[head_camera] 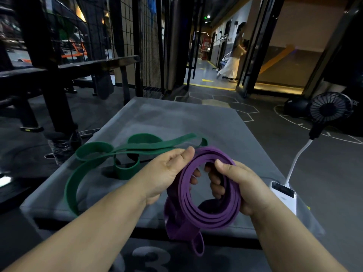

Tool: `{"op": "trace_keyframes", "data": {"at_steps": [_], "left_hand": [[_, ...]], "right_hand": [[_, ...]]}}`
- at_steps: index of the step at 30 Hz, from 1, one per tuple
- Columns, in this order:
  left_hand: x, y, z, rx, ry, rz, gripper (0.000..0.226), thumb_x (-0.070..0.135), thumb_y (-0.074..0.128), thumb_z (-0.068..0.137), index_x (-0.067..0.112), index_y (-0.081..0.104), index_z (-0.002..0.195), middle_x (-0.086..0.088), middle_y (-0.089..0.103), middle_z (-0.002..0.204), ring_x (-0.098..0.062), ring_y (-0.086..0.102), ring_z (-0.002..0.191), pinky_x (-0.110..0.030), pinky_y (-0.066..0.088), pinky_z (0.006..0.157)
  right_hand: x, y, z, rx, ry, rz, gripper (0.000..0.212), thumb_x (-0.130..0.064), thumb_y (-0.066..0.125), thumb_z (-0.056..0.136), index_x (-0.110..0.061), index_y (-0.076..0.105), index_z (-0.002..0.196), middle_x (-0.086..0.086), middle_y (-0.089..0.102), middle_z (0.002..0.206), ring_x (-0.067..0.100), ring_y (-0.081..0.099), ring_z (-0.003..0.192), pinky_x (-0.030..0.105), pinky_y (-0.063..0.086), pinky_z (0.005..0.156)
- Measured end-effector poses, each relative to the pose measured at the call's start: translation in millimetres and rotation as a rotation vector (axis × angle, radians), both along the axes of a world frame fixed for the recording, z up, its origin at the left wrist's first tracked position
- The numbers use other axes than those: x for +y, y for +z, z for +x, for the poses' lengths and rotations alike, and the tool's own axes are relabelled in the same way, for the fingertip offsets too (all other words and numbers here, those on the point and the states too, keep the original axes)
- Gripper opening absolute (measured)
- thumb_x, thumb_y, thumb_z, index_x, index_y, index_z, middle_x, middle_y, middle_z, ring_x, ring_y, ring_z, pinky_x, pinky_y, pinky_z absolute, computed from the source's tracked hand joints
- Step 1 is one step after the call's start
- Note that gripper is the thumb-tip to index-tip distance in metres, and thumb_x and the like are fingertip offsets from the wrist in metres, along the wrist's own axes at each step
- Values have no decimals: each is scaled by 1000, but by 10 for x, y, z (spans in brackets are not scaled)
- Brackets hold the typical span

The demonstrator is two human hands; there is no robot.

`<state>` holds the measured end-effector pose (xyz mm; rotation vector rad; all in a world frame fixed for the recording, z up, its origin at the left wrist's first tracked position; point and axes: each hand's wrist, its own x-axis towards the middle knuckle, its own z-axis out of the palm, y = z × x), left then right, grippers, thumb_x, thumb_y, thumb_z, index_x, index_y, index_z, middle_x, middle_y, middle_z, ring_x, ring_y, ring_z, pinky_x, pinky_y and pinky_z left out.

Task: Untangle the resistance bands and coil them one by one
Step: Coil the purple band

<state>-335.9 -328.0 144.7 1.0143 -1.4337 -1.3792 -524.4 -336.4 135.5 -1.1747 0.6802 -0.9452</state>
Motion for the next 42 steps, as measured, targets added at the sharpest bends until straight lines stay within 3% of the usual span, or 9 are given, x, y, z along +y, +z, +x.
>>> {"op": "trace_keyframes", "data": {"at_steps": [4,9,13,21,26,30,33,38,42], "left_hand": [[-9,1,17,-93,-55,9,57,59,42,82,19,61,118,3,71,86,-13,66,75,-34,51,85],[-10,-23,-2,-93,-115,90,51,58,38,94,24,54,129,-1,71,91,-14,67,79,-25,51,71],[-39,-70,3,-106,29,8,68,71,50,74,28,62,125,8,64,125,-12,55,123,-43,36,111],[3,-16,3,-404,-48,-256,57,67,66,66,34,58,112,13,69,97,-3,65,91,-34,52,91],[-32,18,88,-352,-89,-292,53,55,75,67,26,63,111,3,71,103,-16,67,99,-46,51,94],[-53,-9,104,-332,-91,-290,46,45,81,69,25,66,108,2,72,100,-16,68,95,-41,53,91],[-58,-15,92,-270,-46,-258,38,35,81,71,25,66,104,1,71,89,-13,69,79,-28,55,73],[-54,-9,84,-297,-50,-266,26,26,78,77,19,67,99,-11,68,85,-14,64,70,-24,54,66],[-69,-13,47,-264,48,-216,43,48,76,68,20,66,98,6,66,75,-9,64,66,-23,52,66]], "right_hand": [[-1,27,24,0,-36,-41,31,-36,81,59,-14,61,67,5,46,60,15,43,42,23,38,41],[-7,22,25,5,-35,-81,54,-49,91,48,-12,56,67,4,45,55,16,45,40,22,39,41],[-3,25,44,41,-32,-78,34,-38,84,54,-15,59,60,4,45,51,21,51,43,23,42,44],[25,50,78,-22,23,80,59,-57,93,30,-12,68,59,6,52,49,20,58,44,25,49,45],[22,45,7,-7,107,125,71,-72,85,40,-8,71,69,7,53,50,26,63,53,33,53,58],[21,36,0,11,140,116,71,-70,85,45,-7,74,76,6,50,49,26,62,60,41,54,72],[1,46,0,36,90,106,72,-67,88,38,-11,76,82,6,53,52,24,62,58,43,53,77],[-18,103,-51,196,-27,-126,76,-74,83,41,-14,70,86,7,66,66,21,64,58,35,55,64],[15,139,-100,310,68,-143,87,-64,87,47,-5,63,105,5,62,69,17,61,64,37,54,72]]}}
